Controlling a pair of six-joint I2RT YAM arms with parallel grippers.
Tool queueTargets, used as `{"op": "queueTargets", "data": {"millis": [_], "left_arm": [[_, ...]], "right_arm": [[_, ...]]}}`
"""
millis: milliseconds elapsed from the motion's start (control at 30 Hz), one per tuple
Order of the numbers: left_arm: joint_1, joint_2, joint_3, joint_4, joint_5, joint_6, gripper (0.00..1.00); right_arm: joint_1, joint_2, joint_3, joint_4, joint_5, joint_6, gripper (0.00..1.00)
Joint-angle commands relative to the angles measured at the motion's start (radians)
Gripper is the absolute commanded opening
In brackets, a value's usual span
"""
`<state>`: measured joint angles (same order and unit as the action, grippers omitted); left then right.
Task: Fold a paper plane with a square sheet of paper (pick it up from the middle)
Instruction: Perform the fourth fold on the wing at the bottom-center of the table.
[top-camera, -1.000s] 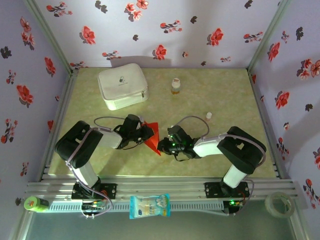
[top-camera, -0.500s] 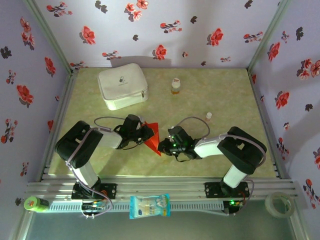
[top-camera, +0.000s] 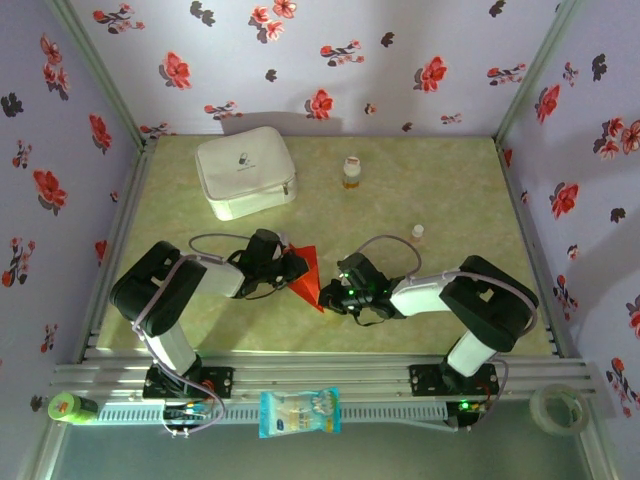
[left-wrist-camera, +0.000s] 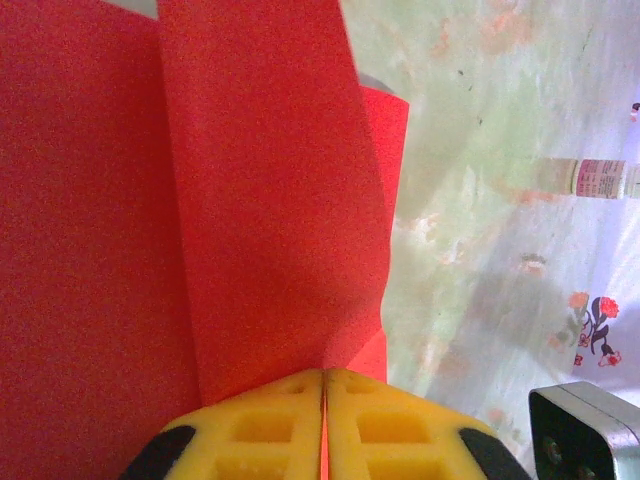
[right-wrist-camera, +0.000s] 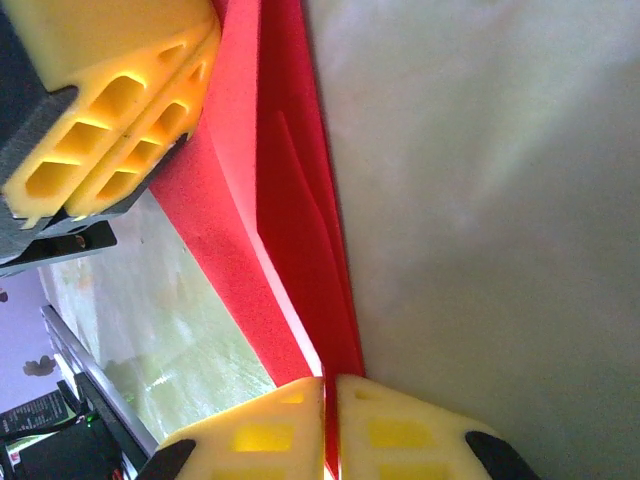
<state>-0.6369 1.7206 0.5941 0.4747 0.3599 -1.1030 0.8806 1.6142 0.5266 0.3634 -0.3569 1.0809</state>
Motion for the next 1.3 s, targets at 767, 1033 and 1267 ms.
{"op": "queueTargets", "data": {"millis": [767, 1033, 1267], "left_arm": [[0.002, 0.022, -0.018, -0.046, -0.018, 0.01, 0.09], [0.001, 0.025, -0.019, -0.043, -0.018, 0.006, 0.09], [0.0, 0.019, -0.024, -0.041, -0.018, 0.006, 0.09]], "right_arm": [[-0.002, -0.071, -0.022, -0.239, -0.026, -0.087, 0.11], [-0.003, -0.04, -0.028, -0.213, -0.049, -0.088, 0.06], [-0.004, -0.111, -0.007, -0.263, -0.032, -0.099, 0.2]]}}
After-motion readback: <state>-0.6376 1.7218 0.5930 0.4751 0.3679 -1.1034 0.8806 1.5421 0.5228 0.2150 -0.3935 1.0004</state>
